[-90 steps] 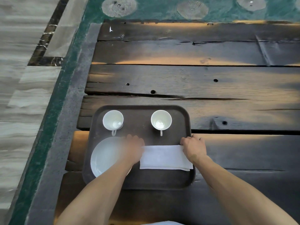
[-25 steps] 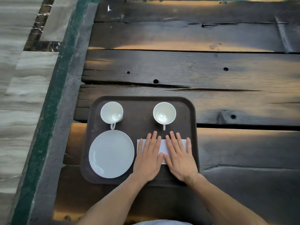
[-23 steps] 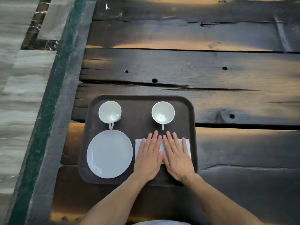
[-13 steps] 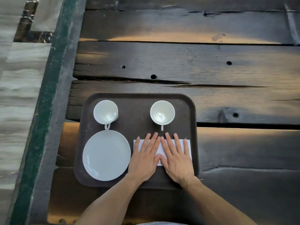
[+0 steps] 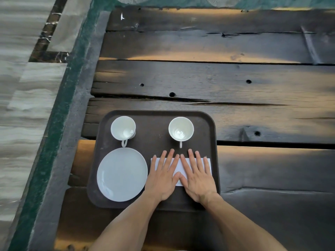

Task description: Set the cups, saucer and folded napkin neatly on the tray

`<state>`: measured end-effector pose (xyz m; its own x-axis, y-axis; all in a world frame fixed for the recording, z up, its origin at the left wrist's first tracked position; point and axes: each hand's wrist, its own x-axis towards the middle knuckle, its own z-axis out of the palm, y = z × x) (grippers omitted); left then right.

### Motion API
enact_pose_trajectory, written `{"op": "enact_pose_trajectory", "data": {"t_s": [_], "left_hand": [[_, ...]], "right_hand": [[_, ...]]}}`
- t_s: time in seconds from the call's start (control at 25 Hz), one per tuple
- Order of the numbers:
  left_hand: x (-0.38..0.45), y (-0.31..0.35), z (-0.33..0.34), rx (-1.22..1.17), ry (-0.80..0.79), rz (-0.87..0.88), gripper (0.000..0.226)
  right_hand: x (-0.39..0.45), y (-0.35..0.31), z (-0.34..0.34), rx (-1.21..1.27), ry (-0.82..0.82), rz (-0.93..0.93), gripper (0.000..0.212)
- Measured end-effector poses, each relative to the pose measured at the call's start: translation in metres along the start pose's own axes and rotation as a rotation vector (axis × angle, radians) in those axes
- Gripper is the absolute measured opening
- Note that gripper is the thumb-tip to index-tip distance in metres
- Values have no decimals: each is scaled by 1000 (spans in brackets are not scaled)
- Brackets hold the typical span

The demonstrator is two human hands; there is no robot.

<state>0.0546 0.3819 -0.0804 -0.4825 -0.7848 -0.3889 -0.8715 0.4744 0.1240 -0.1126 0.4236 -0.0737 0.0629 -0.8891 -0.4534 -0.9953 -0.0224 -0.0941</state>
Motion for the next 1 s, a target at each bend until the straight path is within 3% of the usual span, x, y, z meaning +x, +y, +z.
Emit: {"op": "enact_pose_trajectory", "data": {"t_s": [0.4,0.68,0.88,1.0], "left_hand": [[-28,12,-4,-60,-168,-83,61],[-57,23,-37,-100,-284,-95,61],[-75,14,-66,-121,-260,-127,45],[-84,-6,-79,-175,-312,-132,46]], "right_hand": [[-29,11,-21,-53,-142,-56,72],[-44,11,-51,-17,-275,-43,40],[-55,3,-61,36,-303,12,42],[-59,-2,-74,69,-300,35,44]]}}
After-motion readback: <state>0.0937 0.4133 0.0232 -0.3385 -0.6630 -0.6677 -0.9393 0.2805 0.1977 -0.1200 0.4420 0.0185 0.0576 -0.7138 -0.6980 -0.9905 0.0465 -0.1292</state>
